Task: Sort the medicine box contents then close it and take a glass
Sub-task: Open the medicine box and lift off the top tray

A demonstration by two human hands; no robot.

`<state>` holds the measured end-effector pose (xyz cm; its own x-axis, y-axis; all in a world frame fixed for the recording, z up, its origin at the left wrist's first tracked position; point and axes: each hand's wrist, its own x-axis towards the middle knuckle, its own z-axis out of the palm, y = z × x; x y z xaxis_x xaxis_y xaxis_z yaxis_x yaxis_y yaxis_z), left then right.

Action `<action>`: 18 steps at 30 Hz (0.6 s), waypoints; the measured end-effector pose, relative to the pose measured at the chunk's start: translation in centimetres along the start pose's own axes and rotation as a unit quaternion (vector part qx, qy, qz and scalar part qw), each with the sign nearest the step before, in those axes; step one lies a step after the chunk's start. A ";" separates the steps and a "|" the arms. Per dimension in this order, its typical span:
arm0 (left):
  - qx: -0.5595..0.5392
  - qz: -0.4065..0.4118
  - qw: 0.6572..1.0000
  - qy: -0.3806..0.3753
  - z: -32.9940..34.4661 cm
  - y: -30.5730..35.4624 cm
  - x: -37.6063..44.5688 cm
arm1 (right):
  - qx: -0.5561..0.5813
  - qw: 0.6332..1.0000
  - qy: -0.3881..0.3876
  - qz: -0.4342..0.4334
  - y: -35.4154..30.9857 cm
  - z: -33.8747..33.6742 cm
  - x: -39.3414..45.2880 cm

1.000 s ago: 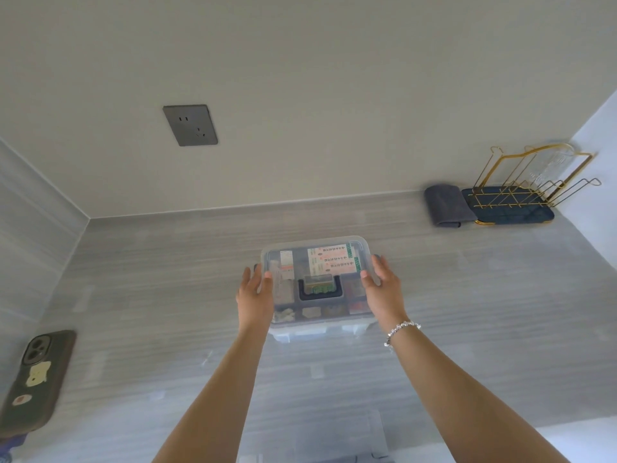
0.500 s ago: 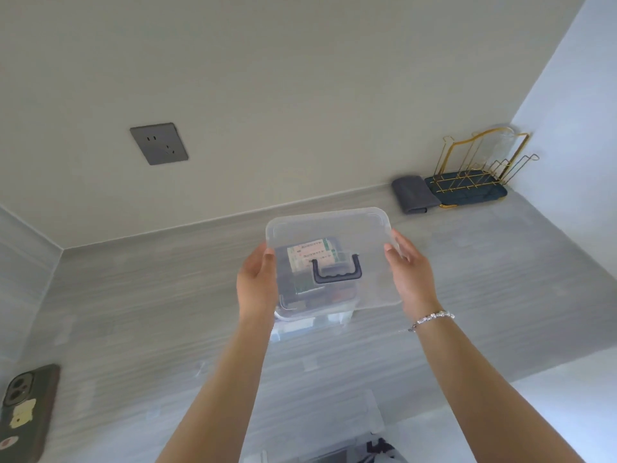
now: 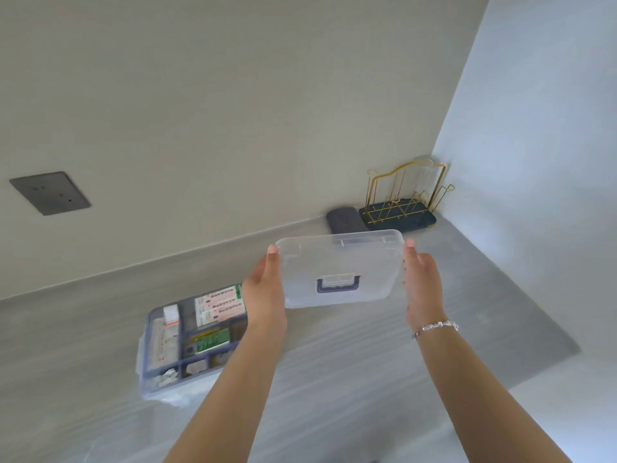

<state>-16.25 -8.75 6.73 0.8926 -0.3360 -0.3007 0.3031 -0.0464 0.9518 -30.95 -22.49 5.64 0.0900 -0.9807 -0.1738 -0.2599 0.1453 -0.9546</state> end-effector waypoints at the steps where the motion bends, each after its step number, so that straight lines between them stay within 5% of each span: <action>1: -0.016 -0.009 1.000 0.010 1.3 -0.3 0.1 | 0.001 1.000 -0.003 0.010 -0.2 -0.6 1.0; 10: -0.054 -0.117 0.989 0.077 6.8 -6.9 3.1 | 0.069 0.988 -0.106 0.086 4.0 -2.4 9.3; 18: -0.006 -0.144 0.987 0.077 6.5 -13.3 4.1 | -0.041 0.974 -0.187 0.123 10.0 -2.1 13.0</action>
<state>-18.82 -15.62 -6.73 0.8089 -0.1626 -0.5651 0.5547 -0.1080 0.8250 -34.45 -34.04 -5.68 0.3556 -0.7992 -0.4846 -0.3914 0.3435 -0.8537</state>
